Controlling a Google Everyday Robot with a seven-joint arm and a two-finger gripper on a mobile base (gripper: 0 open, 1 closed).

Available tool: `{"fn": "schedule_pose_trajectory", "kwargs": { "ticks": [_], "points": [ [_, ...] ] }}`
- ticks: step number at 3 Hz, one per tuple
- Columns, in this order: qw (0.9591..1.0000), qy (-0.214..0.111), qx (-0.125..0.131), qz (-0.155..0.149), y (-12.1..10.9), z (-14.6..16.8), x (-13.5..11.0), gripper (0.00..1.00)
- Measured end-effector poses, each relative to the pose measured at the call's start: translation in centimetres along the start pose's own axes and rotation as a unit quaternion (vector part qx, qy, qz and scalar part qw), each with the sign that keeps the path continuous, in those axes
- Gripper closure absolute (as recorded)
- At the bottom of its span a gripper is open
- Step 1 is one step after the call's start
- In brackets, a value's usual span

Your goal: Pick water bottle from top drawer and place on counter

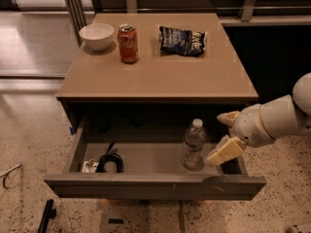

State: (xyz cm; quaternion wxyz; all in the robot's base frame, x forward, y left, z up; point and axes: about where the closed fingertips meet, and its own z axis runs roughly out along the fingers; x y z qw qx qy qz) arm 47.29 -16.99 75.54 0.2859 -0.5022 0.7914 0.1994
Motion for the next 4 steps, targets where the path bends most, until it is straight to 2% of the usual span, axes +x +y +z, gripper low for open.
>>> {"fn": "schedule_pose_trajectory", "kwargs": {
  "ticks": [1,3,4],
  "points": [
    [0.9993,-0.036,0.003,0.000,-0.6,2.0,-0.3,0.05],
    [0.9966,-0.082,0.007,-0.009,-1.4,4.6,-1.4,0.05],
    [0.9936,-0.111,0.002,-0.018,-1.3,6.1,-2.6,0.06]
  ]
}}
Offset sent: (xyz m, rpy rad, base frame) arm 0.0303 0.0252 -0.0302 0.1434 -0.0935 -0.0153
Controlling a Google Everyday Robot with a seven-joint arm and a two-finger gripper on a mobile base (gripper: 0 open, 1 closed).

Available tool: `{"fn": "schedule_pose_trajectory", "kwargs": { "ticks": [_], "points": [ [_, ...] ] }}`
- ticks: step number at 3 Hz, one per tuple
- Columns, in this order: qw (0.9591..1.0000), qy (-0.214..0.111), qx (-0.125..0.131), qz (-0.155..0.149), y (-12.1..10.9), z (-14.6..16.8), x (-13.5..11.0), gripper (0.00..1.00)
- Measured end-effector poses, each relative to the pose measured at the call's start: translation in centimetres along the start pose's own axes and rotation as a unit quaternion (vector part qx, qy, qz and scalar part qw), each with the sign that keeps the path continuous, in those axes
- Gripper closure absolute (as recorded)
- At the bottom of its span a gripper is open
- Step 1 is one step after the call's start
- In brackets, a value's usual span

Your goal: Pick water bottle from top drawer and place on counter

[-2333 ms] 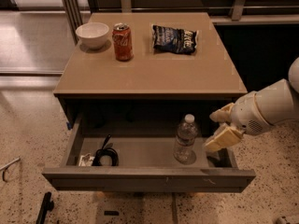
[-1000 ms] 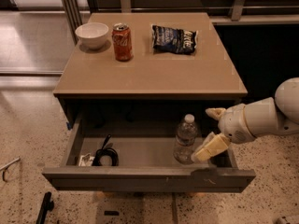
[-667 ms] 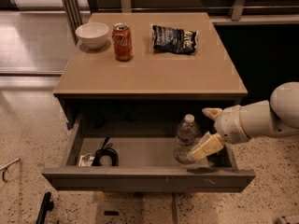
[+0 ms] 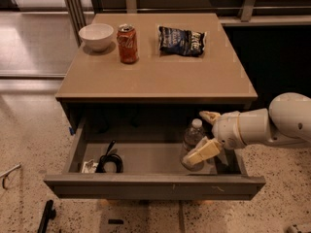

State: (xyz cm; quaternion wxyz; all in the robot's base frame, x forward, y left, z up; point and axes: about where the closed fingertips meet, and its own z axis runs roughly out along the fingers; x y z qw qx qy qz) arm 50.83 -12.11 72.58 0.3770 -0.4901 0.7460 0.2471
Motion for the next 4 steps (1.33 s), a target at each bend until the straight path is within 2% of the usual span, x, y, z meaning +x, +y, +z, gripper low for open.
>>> {"fn": "schedule_pose_trajectory", "kwargs": {
  "ticks": [1,2,3,4],
  "points": [
    [0.9999,-0.014,-0.005,-0.002,0.25,0.97,-0.37,0.06],
    [0.9999,-0.014,-0.005,-0.002,0.26,0.98,-0.37,0.25],
    [0.9999,-0.014,-0.005,-0.002,0.26,0.98,-0.37,0.56],
    [0.9999,-0.014,-0.005,-0.002,0.26,0.98,-0.37,0.79]
  ]
}}
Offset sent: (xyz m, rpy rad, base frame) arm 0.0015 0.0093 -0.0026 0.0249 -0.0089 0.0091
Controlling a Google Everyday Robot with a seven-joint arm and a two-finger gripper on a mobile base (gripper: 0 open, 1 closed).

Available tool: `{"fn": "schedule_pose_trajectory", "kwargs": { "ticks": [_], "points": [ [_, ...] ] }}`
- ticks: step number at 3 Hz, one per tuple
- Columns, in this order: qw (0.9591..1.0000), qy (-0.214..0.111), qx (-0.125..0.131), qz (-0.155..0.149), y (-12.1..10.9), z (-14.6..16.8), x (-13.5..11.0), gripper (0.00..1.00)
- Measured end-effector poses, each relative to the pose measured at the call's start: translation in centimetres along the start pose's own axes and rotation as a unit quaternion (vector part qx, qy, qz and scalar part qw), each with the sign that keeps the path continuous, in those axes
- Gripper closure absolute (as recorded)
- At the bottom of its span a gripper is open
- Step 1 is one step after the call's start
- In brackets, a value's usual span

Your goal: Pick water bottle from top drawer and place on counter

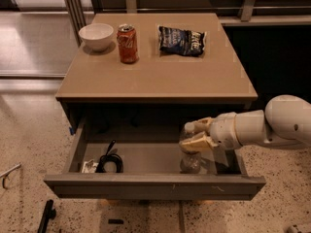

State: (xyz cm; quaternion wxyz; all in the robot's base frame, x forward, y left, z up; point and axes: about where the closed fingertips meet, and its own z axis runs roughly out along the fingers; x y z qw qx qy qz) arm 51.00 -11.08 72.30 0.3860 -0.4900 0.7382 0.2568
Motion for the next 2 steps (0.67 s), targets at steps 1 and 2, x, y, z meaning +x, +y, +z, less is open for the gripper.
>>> {"fn": "schedule_pose_trajectory", "kwargs": {
  "ticks": [1,2],
  "points": [
    [1.0000,0.000,0.000,0.000,0.0,0.0,0.0,1.00],
    [0.9999,-0.014,0.004,0.003,0.1,-0.4,-2.0,1.00]
  ]
}}
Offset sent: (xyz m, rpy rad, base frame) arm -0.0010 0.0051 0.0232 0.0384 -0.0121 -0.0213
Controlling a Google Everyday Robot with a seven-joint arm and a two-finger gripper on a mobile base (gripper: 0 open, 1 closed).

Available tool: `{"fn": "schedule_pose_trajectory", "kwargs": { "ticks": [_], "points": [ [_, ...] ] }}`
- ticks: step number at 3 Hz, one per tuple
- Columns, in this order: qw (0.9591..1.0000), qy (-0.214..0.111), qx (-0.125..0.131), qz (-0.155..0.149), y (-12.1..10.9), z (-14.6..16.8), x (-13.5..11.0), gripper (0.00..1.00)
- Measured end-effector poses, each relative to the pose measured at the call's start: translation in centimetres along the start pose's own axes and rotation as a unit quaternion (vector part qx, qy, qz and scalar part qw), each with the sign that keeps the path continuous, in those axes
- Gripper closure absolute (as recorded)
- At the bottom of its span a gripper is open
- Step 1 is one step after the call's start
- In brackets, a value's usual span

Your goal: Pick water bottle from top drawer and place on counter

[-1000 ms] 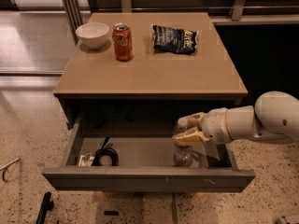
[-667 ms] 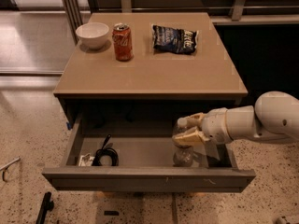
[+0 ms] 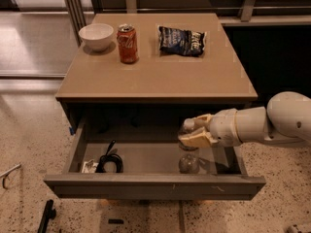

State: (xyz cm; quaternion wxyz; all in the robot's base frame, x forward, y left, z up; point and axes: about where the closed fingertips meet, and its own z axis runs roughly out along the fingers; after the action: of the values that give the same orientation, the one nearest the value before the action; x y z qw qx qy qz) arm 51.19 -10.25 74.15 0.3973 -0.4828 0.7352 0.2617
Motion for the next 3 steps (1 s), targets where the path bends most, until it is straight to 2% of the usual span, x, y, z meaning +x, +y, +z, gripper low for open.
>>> {"fn": "schedule_pose_trajectory", "kwargs": {
  "ticks": [1,2,3],
  "points": [
    [0.9998,-0.012,0.011,0.014,-0.2,-0.5,-4.7,1.00],
    [0.9994,0.012,0.033,0.004,-2.3,-1.4,-14.4,1.00],
    [0.9994,0.012,0.032,0.005,-2.2,-1.3,-14.4,1.00]
  ]
}}
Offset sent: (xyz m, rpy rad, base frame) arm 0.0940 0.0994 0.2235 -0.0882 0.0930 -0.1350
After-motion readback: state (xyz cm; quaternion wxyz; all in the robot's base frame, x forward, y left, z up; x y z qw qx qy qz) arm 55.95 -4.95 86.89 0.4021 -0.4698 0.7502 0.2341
